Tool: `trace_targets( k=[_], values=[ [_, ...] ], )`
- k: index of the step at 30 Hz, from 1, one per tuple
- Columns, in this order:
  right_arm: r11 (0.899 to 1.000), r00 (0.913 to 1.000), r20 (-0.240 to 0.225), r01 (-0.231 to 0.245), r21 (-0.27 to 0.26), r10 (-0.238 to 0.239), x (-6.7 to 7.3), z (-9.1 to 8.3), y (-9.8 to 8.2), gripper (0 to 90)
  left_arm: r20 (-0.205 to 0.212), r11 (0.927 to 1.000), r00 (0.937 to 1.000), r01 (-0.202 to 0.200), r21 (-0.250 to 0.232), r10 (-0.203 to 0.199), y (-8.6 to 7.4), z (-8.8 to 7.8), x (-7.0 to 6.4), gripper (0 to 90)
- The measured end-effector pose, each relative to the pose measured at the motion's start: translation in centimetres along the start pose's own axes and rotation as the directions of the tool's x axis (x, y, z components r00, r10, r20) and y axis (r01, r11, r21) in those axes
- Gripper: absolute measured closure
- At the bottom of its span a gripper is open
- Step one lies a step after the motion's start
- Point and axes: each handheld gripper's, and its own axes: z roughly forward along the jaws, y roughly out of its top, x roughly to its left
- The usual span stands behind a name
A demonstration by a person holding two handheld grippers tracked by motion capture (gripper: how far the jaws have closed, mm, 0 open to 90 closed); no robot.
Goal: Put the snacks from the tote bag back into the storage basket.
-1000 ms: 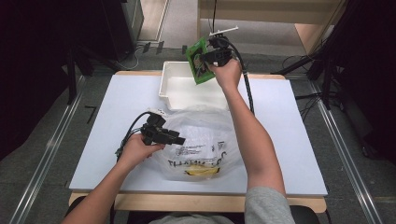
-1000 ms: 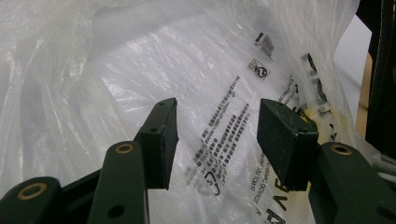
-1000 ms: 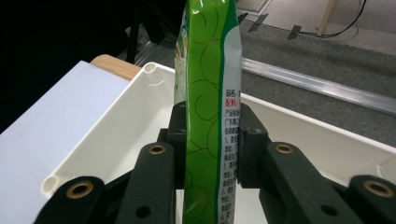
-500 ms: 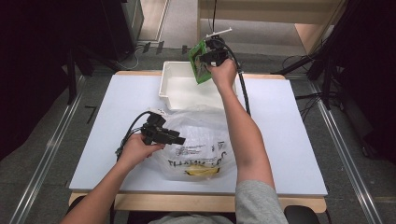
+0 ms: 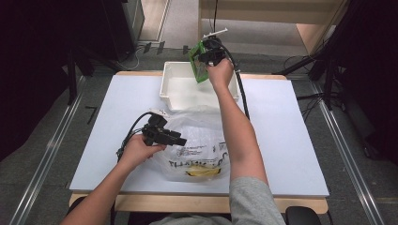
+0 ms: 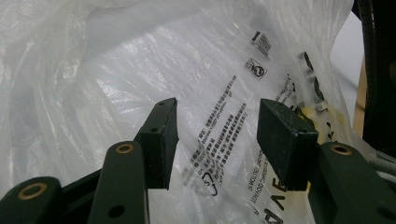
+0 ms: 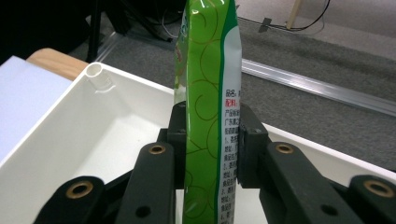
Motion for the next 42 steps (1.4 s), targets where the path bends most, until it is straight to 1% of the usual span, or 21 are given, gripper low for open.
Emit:
trace_targets(
  k=[3,5,7,14,15,16,17,20,21,24,25,26,29,32,34,35,37,39,40,41,42],
  values=[
    [1.0,0.9999,-0.005,-0.01,0.006,0.01,-0.2,0.4,-0.2,73.8,0.002,1.0,1.0,0.005,0.001,-0.005,0.0,0.0,0.0,49.1],
    [1.0,1.0,-0.003,-0.006,0.013,0.006,-0.2,0.5,-0.3,73.8,0.001,1.0,1.0,0.007,0.002,-0.007,-0.1,0.0,0.0,49.1],
    [1.0,1.0,-0.005,0.008,-0.001,-0.008,-0.2,0.7,-0.7,73.8,0.002,1.0,1.0,0.006,0.001,-0.006,-0.1,0.0,0.0,49.2],
    [1.0,0.9998,-0.019,-0.001,-0.014,0.001,-0.6,1.0,-1.6,73.0,0.003,0.9999,1.0,0.009,0.005,-0.009,-0.1,0.2,0.0,49.2],
    [1.0,0.9998,-0.021,-0.001,-0.007,0.001,-0.7,1.1,-1.8,72.7,0.003,1.0,1.0,0.007,0.006,-0.007,-0.1,0.2,0.0,49.2],
    [1.0,0.9998,-0.018,0.01,0.016,-0.01,-0.7,1.3,-2.0,71.7,0.006,1.0,1.0,0.005,0.007,-0.005,0.0,0.3,-0.1,49.3],
    [1.0,0.9998,-0.016,0.013,0.023,-0.013,-0.7,1.4,-2.1,71.5,0.005,1.0,1.0,0.005,0.008,-0.005,0.0,0.3,-0.1,49.3],
    [1.0,0.9998,-0.019,0.009,0.022,-0.009,-0.8,1.4,-2.4,71.8,0.007,0.9999,1.0,0.006,0.009,-0.006,0.0,0.4,-0.1,49.4],
    [1.0,0.9996,-0.03,-0.002,0.016,0.003,-0.9,1.6,-2.8,72.3,0.006,0.9999,1.0,0.005,0.01,-0.005,0.0,0.4,-0.1,49.3],
    [1.0,0.9991,-0.041,-0.01,0.022,0.01,-1.1,1.7,-3.0,73.2,0.007,0.9999,1.0,0.002,0.012,-0.002,0.0,0.4,-0.1,49.4],
    [1.0,0.9975,-0.067,-0.022,0.018,0.024,-1.2,1.8,-3.3,74.1,0.007,0.9999,1.0,0.002,0.011,-0.002,0.0,0.4,-0.1,49.4],
    [0.999,0.9963,-0.08,-0.031,0.019,0.032,-1.2,1.8,-3.4,74.2,0.008,0.9999,1.0,0.003,0.011,-0.003,0.0,0.4,-0.1,49.4],
    [0.999,0.9953,-0.094,-0.023,0.023,0.025,-1.1,1.9,-3.6,74.2,0.005,0.9999,1.0,0.002,0.014,-0.002,0.0,0.4,-0.1,49.4],
    [1.0,0.9963,-0.085,-0.009,0.024,0.011,-0.9,2.1,-3.6,73.7,0.006,0.9999,1.0,-0.003,0.016,0.003,0.0,0.4,-0.1,49.4],
    [0.999,0.9979,-0.061,-0.02,0.032,0.022,-0.9,2.1,-3.5,70.5,0.005,0.9999,1.0,-0.003,0.016,0.003,0.0,0.4,-0.1,49.4],
    [0.999,0.9988,-0.04,-0.026,0.038,0.028,-1.0,2.2,-3.5,69.1,0.004,0.9998,1.0,-0.004,0.017,0.004,0.0,0.4,-0.2,49.5],
    [0.998,0.9986,-0.036,-0.038,0.042,0.04,-1.0,2.4,-3.6,66.9,0.006,0.9999,1.0,-0.003,0.016,0.003,0.0,0.4,-0.2,49.5],
    [0.997,0.9988,-0.02,-0.043,0.064,0.044,-1.1,2.5,-3.6,63.7,0.006,0.9999,1.0,-0.002,0.016,0.002,0.0,0.4,-0.2,49.5],
    [0.997,0.9988,-0.02,-0.043,0.064,0.044,-1.1,2.5,-3.6,63.7,0.006,0.9999,1.0,-0.002,0.016,0.002,0.0,0.4,-0.2,49.5],
    [0.996,0.9991,-0.002,-0.042,0.079,0.042,-1.3,2.7,-3.7,60.0,0.005,0.9998,1.0,-0.003,0.017,0.003,0.0,0.4,-0.2,49.5],
    [0.996,0.9991,-0.002,-0.042,0.079,0.042,-1.3,2.7,-3.7,60.0,0.005,0.9998,1.0,-0.003,0.018,0.003,0.0,0.4,-0.2,49.5]
  ],
)
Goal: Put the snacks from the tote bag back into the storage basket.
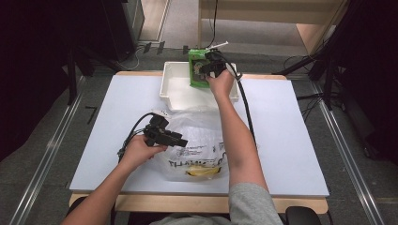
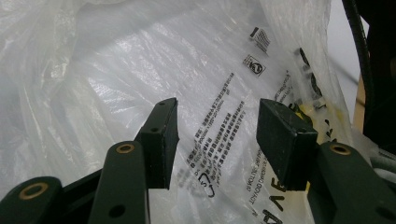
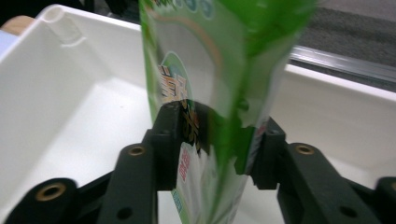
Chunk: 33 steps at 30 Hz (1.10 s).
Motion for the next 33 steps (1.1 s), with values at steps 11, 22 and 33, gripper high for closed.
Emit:
trace_targets(
  k=[11,22,33],
  values=[
    [0.998,0.9989,0.045,-0.018,0.058,0.015,-0.7,1.5,-0.6,45.8,-0.002,1.0,1.0,0.001,0.0,-0.001,0.0,0.0,0.0,49.6],
    [0.998,0.9974,0.062,-0.04,0.038,0.038,-1.0,1.8,-0.7,36.3,-0.002,1.0,1.0,0.002,0.001,-0.002,-0.1,0.0,0.1,49.7],
    [0.999,0.998,0.051,-0.039,-0.001,0.039,-0.8,2.0,-0.7,29.1,0.002,1.0,1.0,0.004,0.0,-0.004,-0.1,0.1,0.1,49.8]
  ],
)
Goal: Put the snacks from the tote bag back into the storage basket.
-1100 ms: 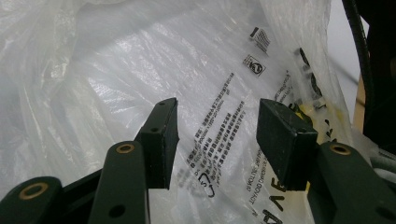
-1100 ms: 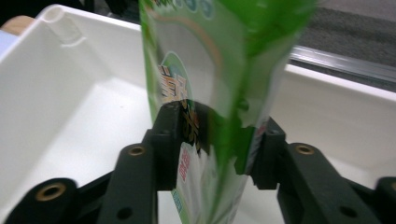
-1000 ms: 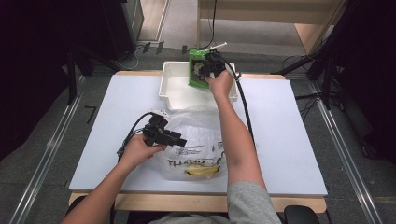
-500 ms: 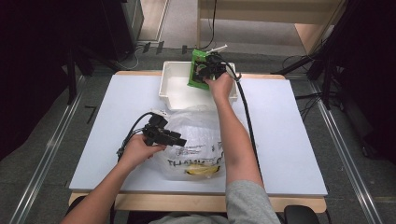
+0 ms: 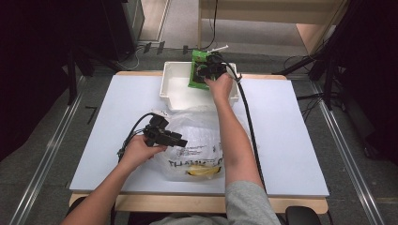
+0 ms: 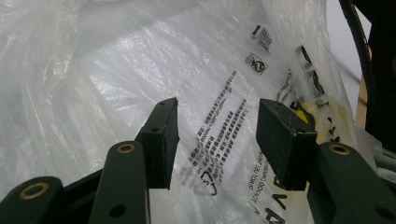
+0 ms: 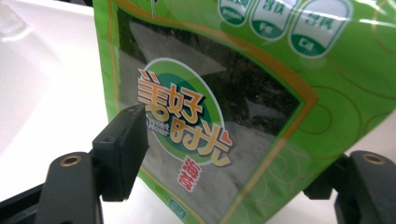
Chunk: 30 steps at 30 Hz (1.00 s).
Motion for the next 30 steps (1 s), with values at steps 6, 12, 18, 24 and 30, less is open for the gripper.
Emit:
trace_targets(
  k=[6,12,18,24,30],
  values=[
    [1.0,0.9997,0.017,0.014,0.008,-0.014,0.2,0.2,-0.1,27.5,-0.004,1.0,1.0,-0.001,0.006,0.001,0.0,0.0,0.0,49.8],
    [1.0,0.9999,0.011,0.002,0.016,-0.002,-0.2,0.0,-0.3,28.3,-0.005,1.0,1.0,-0.002,0.009,0.002,0.0,0.0,0.0,49.8],
    [1.0,0.9999,0.008,-0.009,0.01,0.009,-0.2,0.0,-0.6,29.6,-0.007,1.0,1.0,-0.001,0.001,0.001,0.0,0.0,0.0,49.8],
    [0.999,0.9994,-0.015,-0.032,-0.01,0.032,-0.7,-0.8,-0.7,31.2,-0.012,1.0,0.9999,0.001,0.005,-0.001,0.0,0.0,0.1,49.7],
    [0.999,0.9994,-0.011,-0.032,-0.015,0.031,-0.6,-1.6,-0.7,31.6,-0.013,1.0,0.9999,0.001,0.004,-0.001,0.0,0.0,0.1,49.6]
  ],
)
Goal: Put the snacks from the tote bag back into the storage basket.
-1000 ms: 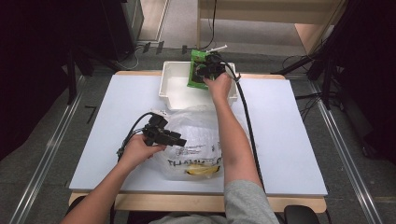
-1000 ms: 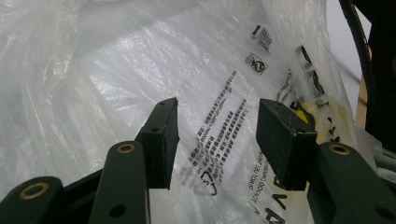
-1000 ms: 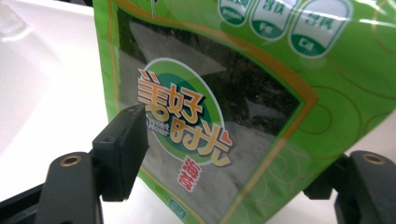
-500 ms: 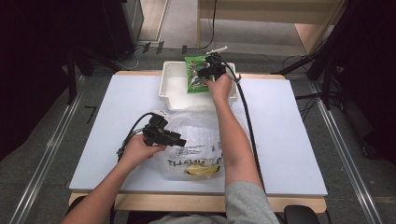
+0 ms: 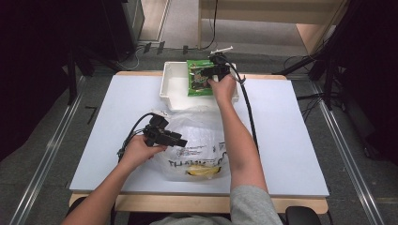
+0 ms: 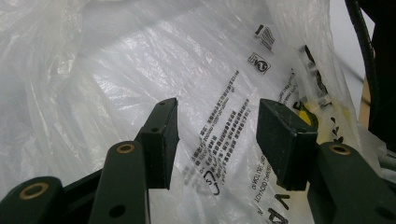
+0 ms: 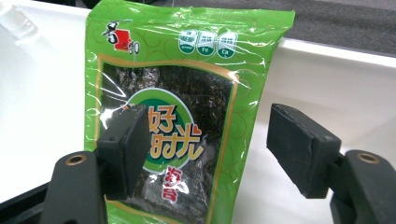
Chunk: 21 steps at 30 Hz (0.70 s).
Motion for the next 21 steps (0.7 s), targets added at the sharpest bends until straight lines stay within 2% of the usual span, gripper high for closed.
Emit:
trace_targets(
  k=[4,7,12,21],
  values=[
    [1.0,0.9998,-0.019,-0.001,0.001,0.001,0.0,-0.6,0.0,31.8,0.0,1.0,1.0,0.002,-0.005,-0.002,0.0,-0.1,0.0,49.4],
    [1.0,0.9997,-0.011,0.022,0.003,-0.022,0.3,-1.0,0.1,32.0,-0.002,0.9999,1.0,0.007,-0.012,-0.007,0.0,-0.2,0.1,49.4],
    [1.0,0.9997,0.001,0.023,-0.001,-0.023,0.4,-1.8,0.1,32.3,-0.003,1.0,1.0,0.004,-0.006,-0.004,0.0,-0.1,0.0,49.3],
    [0.999,0.9993,-0.02,0.031,-0.005,-0.031,0.3,-3.0,-0.4,32.8,-0.005,1.0,1.0,0.004,-0.002,-0.004,0.0,-0.1,0.0,49.0]
  ],
)
